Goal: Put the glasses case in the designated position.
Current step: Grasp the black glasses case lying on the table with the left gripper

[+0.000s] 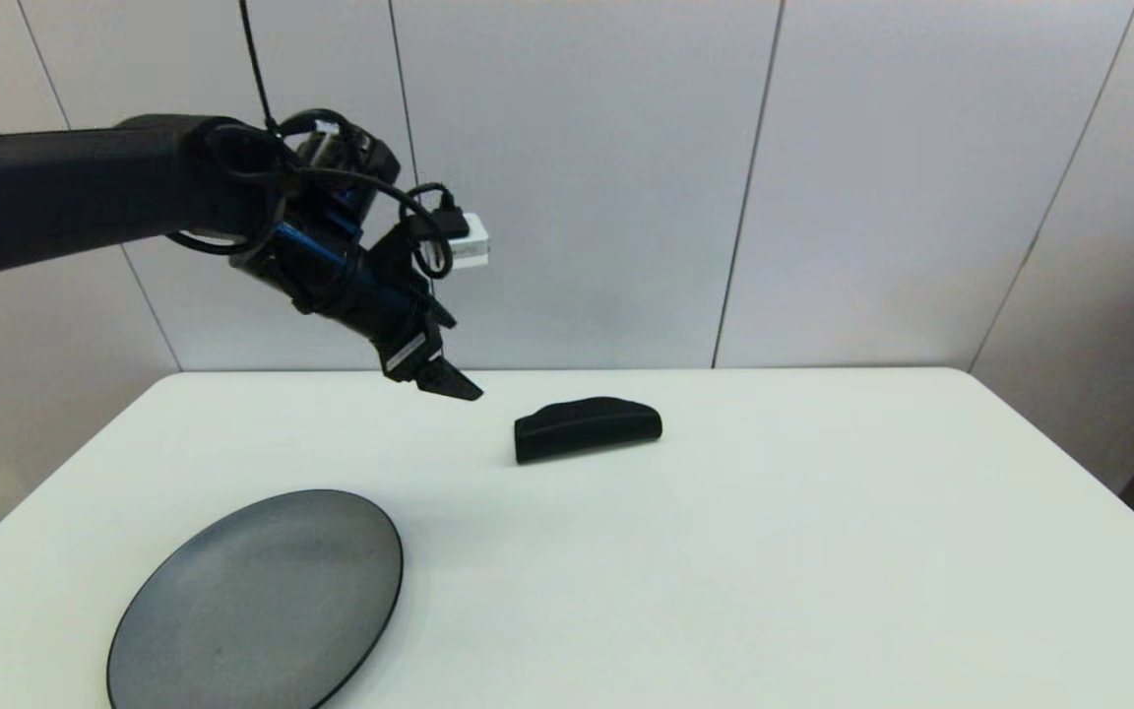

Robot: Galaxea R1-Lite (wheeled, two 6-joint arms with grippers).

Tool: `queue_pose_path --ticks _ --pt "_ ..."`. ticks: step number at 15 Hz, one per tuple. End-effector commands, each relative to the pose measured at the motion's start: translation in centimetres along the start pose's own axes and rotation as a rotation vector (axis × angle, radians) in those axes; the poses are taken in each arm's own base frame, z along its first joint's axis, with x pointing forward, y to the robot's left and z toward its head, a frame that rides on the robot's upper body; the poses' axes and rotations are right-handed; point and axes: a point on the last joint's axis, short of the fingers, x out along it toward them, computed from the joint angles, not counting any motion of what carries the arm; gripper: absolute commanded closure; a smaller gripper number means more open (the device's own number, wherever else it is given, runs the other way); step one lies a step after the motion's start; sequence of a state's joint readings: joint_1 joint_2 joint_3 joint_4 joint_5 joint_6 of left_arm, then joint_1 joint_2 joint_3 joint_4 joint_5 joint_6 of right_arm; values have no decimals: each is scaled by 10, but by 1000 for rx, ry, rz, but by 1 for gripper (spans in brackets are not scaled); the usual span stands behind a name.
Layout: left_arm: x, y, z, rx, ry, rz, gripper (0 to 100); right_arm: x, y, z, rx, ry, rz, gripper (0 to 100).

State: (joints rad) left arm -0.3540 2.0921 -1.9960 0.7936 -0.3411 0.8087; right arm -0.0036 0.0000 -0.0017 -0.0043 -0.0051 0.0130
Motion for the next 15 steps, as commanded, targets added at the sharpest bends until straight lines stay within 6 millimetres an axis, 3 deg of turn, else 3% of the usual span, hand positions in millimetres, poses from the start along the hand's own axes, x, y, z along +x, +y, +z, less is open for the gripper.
queue_pose_path --ticks 1,8,15 --pt "45 -4 4 -7 20 -9 0 0 0 0 1 0 1 0" --pt "106 -6 4 -94 53 54 0 0 0 0 1 0 0 0" --pt "120 -13 4 -92 69 25 0 0 0 0 1 0 0 0"
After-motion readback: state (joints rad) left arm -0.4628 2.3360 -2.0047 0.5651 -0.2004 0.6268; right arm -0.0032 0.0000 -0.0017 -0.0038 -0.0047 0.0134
